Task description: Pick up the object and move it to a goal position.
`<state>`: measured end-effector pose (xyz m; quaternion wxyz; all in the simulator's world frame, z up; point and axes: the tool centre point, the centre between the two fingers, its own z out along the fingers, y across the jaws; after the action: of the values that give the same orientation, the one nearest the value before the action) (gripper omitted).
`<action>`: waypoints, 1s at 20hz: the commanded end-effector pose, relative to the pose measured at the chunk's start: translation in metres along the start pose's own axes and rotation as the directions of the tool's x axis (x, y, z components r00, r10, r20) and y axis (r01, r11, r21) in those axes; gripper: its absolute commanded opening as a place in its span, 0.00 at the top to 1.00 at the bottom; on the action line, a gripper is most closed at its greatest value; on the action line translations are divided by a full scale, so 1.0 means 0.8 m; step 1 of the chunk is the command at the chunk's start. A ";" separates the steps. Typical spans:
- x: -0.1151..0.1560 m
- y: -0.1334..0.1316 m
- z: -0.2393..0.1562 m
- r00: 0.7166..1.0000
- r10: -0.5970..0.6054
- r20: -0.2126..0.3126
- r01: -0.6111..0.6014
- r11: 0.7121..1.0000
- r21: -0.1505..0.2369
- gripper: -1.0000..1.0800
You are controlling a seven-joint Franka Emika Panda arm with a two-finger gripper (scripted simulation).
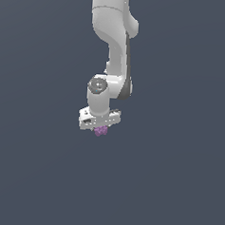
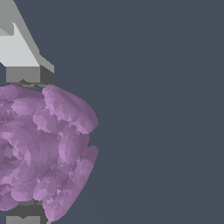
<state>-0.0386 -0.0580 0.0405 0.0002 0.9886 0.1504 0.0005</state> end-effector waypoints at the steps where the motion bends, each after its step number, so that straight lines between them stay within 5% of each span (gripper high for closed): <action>1: 0.000 0.000 0.000 1.000 0.000 0.000 0.000 1.000 0.000 1.00; 10: 0.014 0.027 -0.014 1.000 0.000 0.000 0.000 1.000 0.000 1.00; 20: 0.051 0.096 -0.048 1.000 0.000 0.000 0.000 1.000 0.000 1.00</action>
<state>0.0153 -0.1115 0.0740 0.0000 0.9886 0.1506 0.0003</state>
